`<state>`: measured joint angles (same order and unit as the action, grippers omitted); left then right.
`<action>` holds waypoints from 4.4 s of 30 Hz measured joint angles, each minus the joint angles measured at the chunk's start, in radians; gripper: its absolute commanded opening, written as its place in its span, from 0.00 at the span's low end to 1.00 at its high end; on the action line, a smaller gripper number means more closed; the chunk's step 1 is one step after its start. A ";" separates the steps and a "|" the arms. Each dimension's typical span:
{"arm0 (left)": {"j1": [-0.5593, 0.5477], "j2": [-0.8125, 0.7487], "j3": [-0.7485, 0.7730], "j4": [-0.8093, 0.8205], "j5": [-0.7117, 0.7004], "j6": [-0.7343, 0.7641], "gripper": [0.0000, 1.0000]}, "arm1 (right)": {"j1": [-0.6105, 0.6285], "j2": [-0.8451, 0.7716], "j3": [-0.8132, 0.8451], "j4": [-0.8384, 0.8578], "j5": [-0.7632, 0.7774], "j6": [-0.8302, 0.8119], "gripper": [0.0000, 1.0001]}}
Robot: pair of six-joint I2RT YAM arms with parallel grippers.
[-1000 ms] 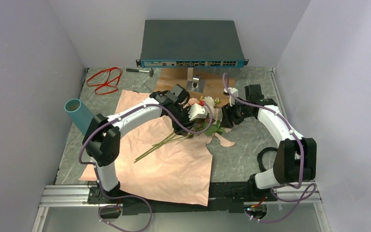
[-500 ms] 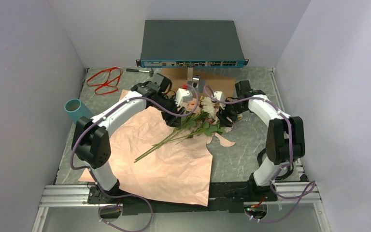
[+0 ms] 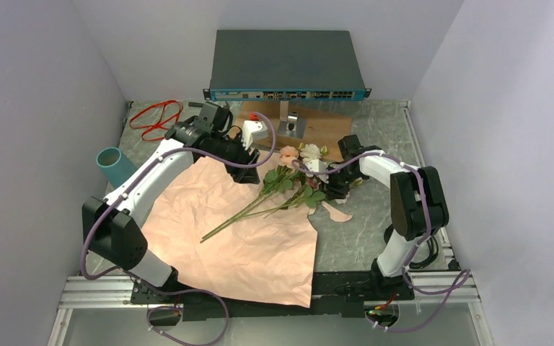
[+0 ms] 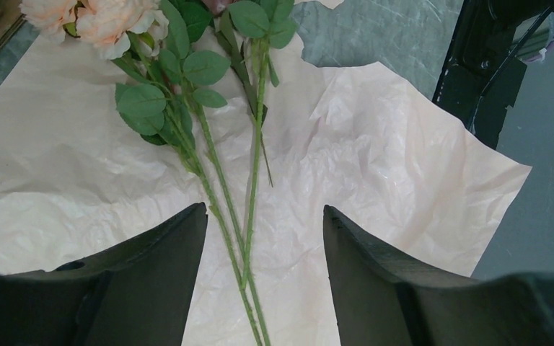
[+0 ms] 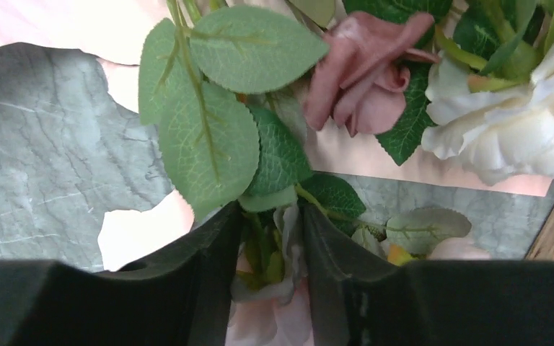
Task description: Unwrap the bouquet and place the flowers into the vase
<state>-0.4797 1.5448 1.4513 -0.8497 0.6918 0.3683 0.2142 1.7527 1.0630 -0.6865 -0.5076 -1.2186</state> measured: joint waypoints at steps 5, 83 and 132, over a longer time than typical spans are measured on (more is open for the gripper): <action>0.025 -0.033 -0.022 -0.011 -0.002 0.000 0.66 | 0.025 -0.059 -0.028 0.002 0.024 -0.067 0.10; -0.051 0.168 0.135 -0.383 0.516 -0.260 0.11 | 0.575 -0.722 -0.240 0.508 -0.128 -0.647 0.16; 0.727 -0.131 0.771 0.224 -0.721 -0.145 0.01 | 0.588 -0.719 -0.126 0.456 0.271 0.213 1.00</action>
<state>0.2478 1.4139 2.2223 -0.6258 -0.0296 0.2237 0.8021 1.0332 0.9375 -0.2302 -0.2363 -1.0054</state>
